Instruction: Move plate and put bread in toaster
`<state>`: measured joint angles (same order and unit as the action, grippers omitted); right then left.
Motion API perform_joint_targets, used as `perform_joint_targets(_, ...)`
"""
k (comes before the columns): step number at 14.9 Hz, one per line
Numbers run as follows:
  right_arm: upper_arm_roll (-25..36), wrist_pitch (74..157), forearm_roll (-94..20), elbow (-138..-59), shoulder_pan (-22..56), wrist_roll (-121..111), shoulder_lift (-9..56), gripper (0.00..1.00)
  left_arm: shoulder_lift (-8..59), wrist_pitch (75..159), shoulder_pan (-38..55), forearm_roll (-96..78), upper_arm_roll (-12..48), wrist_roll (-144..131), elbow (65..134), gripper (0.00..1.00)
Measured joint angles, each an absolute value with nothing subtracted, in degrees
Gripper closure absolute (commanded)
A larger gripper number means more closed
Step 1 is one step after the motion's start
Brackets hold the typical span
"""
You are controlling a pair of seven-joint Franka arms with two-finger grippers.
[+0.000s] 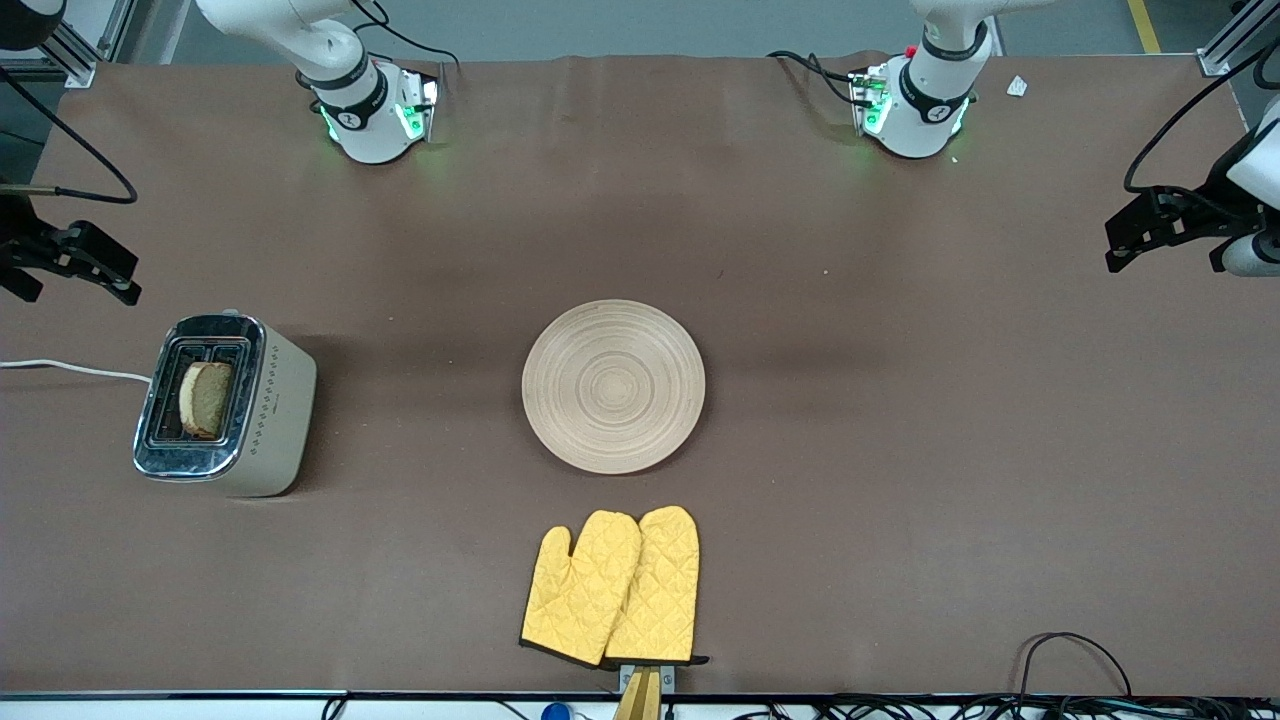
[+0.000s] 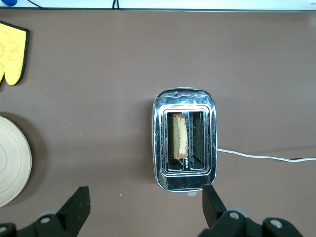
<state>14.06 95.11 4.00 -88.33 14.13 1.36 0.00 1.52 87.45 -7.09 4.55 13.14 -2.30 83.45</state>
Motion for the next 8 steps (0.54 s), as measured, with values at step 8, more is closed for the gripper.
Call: perform_joint_targets(8, 4.0, 93.6, 3.7, -88.3, 1.8, 0.8, 0.1, 0.00, 1.5, 86.6, -7.1, 4.5, 13.2, -2.3, 83.4, 0.00)
